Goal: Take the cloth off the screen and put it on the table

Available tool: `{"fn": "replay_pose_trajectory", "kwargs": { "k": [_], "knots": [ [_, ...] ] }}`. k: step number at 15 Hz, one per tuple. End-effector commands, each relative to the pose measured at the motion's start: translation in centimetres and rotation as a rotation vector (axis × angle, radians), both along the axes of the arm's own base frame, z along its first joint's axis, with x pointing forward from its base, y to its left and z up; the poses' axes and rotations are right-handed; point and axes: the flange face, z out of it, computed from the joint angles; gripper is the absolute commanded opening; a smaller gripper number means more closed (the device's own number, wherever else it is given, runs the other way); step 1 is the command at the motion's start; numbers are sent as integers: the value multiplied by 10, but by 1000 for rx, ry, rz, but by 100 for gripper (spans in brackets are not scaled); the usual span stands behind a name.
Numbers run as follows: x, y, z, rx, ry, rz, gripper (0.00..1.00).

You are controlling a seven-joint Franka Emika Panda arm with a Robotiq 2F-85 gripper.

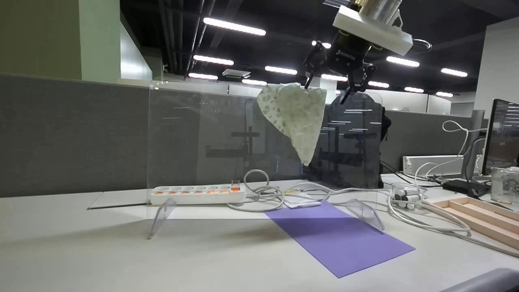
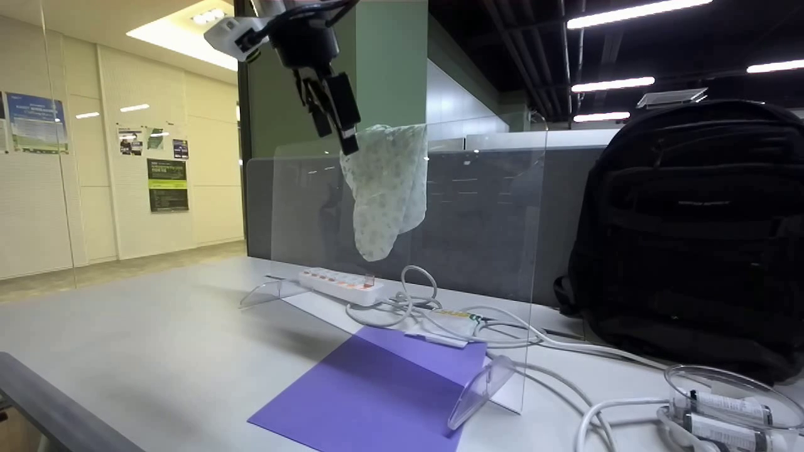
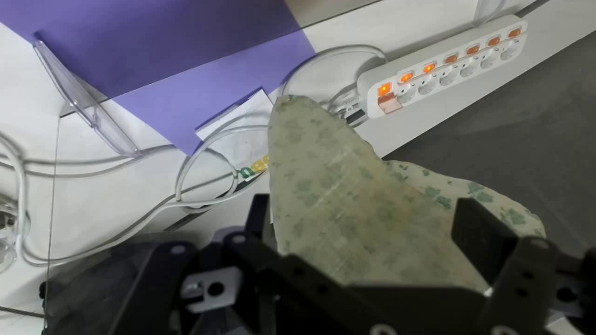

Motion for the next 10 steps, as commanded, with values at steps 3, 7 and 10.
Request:
{"fn": "replay_pose_trajectory", "kwargs": {
  "k": [3,7,10],
  "knots": [
    [7,-13,-2,-16,-17,5,100],
    [16,-35,-10,-35,-28,46,100],
    [26,-45,-15,-37,-27,138,100]
  ]
}}
